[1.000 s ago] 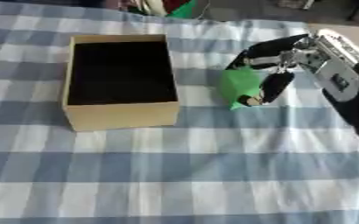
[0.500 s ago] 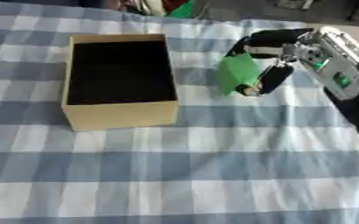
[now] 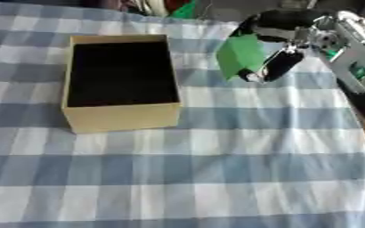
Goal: Pick up objects on the table and place them in the box.
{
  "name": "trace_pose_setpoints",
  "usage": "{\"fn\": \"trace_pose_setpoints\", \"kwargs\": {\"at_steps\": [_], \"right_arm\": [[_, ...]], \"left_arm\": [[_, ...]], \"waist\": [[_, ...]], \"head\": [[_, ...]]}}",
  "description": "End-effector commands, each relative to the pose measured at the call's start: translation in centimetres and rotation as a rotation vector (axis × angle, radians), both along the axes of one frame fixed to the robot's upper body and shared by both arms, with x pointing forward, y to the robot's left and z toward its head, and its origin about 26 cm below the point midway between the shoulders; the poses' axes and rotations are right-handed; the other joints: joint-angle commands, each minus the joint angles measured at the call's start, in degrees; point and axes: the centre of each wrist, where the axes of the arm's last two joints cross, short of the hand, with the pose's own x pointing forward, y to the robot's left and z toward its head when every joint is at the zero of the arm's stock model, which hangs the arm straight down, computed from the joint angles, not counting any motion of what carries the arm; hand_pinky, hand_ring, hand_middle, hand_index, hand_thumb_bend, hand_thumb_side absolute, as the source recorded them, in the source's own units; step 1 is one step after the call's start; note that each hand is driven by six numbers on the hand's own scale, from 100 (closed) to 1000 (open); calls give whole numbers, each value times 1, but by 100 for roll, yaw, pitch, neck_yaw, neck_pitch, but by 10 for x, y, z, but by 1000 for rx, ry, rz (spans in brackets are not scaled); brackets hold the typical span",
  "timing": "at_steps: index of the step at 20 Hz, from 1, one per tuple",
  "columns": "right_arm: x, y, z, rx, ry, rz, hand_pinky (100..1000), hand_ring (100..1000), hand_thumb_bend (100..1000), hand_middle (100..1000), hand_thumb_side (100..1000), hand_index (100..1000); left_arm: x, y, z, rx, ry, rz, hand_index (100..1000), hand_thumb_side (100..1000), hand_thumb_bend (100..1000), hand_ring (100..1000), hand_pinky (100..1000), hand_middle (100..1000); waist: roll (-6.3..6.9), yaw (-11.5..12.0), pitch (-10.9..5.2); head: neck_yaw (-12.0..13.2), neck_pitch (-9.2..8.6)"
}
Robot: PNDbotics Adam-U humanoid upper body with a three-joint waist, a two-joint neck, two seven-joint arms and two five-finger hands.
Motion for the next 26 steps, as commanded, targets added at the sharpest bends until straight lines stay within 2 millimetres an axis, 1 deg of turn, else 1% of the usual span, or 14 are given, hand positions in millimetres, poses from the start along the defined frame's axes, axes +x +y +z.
{"fn": "trace_pose_setpoints", "kwargs": {"at_steps": [1,6,7,8,12,18,22,26], "right_arm": [[-11,6,30,2,-65,27,740,616,100,516,301,621],[-7,34,42,16,-62,111,738,611,100,515,314,620],[-5,40,44,18,-58,126,738,611,100,515,432,620],[-3,46,45,18,-54,140,737,610,100,514,317,619],[8,65,49,20,-42,179,734,604,100,508,328,614],[23,87,51,36,-30,214,731,598,100,506,344,612],[33,99,47,34,-13,220,730,597,100,505,350,610],[47,106,39,50,4,200,729,593,100,501,362,608]], "left_arm": [[-3,0,7,16,-27,-6,796,940,100,617,731,722],[-2,-1,8,18,-31,-15,796,938,100,618,731,722],[-2,-2,8,18,-32,-17,796,958,100,618,730,723],[-2,-2,9,18,-33,-19,796,937,100,618,730,722],[-2,-3,10,17,-37,-29,796,937,100,618,730,723],[-2,-5,10,15,-38,-36,796,936,100,618,730,723],[-2,-6,10,14,-39,-44,796,937,100,619,731,724],[-1,-7,11,11,-39,-52,796,938,100,618,731,725]], "waist": [[-72,-6,-203],[-74,24,-247],[-73,30,-252],[-72,42,-258],[-72,91,-269],[-77,145,-268],[-84,172,-259],[-104,224,-236]], "head": [[-33,-4],[-116,37],[-130,40],[-153,44],[-246,32],[-323,33],[-350,39],[-391,22]]}}
